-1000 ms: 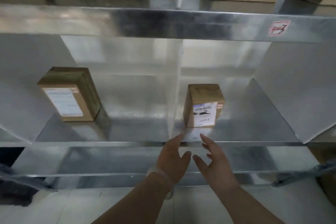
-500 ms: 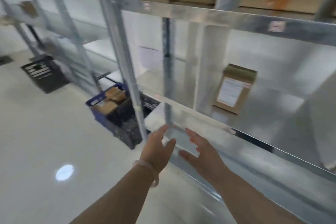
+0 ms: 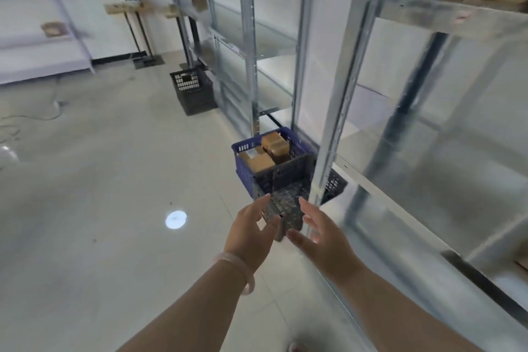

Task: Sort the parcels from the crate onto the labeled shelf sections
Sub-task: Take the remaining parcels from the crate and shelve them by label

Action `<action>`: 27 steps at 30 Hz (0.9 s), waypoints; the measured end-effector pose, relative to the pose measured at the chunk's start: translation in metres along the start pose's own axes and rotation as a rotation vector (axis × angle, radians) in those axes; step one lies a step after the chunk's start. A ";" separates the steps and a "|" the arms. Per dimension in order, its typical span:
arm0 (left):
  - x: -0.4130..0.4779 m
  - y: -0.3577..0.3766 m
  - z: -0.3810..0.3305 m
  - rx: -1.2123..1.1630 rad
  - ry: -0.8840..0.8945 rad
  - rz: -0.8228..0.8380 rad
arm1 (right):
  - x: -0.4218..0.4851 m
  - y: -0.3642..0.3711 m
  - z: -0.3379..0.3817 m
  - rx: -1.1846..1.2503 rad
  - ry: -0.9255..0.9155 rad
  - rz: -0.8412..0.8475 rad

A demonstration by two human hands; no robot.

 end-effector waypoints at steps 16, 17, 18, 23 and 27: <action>0.235 -0.029 0.001 0.010 -0.073 -0.045 | 0.244 0.010 0.009 0.075 0.020 0.194; 0.252 -0.034 0.007 -0.001 -0.082 -0.043 | 0.260 0.016 0.011 0.075 0.021 0.189; 0.269 -0.039 0.013 -0.009 -0.088 -0.037 | 0.277 0.022 0.013 0.073 0.026 0.183; 0.364 -0.086 0.044 -0.054 -0.071 0.007 | 0.371 0.069 0.037 0.047 0.071 0.150; 0.441 -0.127 0.061 -0.039 -0.061 0.077 | 0.439 0.107 0.064 0.087 0.094 0.115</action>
Point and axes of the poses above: each hand's wrist, its own x-axis towards the middle knuckle, its own y-axis out of the palm, z = x × y, the point moved 2 cm from there along x, towards the middle knuckle
